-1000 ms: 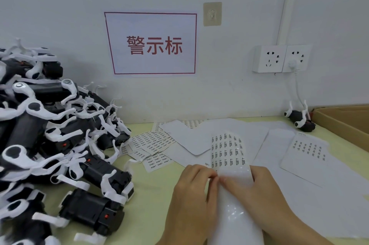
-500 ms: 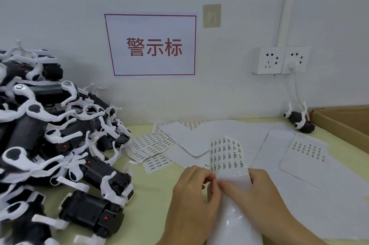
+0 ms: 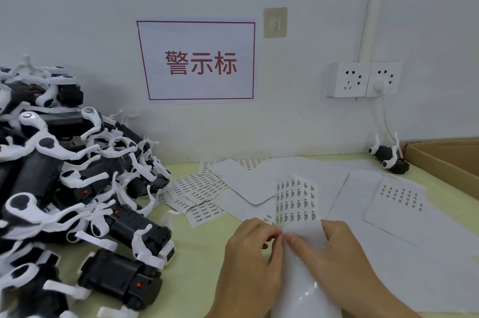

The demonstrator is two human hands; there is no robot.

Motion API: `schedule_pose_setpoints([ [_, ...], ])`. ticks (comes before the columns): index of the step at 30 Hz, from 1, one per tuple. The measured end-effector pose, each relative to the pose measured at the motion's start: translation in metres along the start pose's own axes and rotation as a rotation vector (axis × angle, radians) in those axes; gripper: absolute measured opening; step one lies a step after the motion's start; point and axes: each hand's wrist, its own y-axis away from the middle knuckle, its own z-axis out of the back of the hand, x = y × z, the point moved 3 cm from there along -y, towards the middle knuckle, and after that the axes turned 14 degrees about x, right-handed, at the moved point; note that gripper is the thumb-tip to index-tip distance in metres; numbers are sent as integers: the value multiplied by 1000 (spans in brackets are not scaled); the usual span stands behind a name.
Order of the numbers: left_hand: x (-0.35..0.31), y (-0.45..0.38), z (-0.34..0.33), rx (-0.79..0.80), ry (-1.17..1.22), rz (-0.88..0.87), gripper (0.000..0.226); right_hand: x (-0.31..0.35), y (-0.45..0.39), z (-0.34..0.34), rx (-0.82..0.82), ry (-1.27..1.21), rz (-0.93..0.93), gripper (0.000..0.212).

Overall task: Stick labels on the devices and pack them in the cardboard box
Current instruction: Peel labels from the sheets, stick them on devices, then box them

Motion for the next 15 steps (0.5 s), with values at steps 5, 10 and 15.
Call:
schedule_pose_setpoints([
  [5,2,0,0,-4,15,25,5,0,-1,-2,-7,36,9,7],
  [10,5,-2,0,-19,93,89,7,1,-1,-3,20,13,0,9],
  [15,3,-1,-1,10,123,89,10,-1,-2,-2,5,-24,-25,13],
])
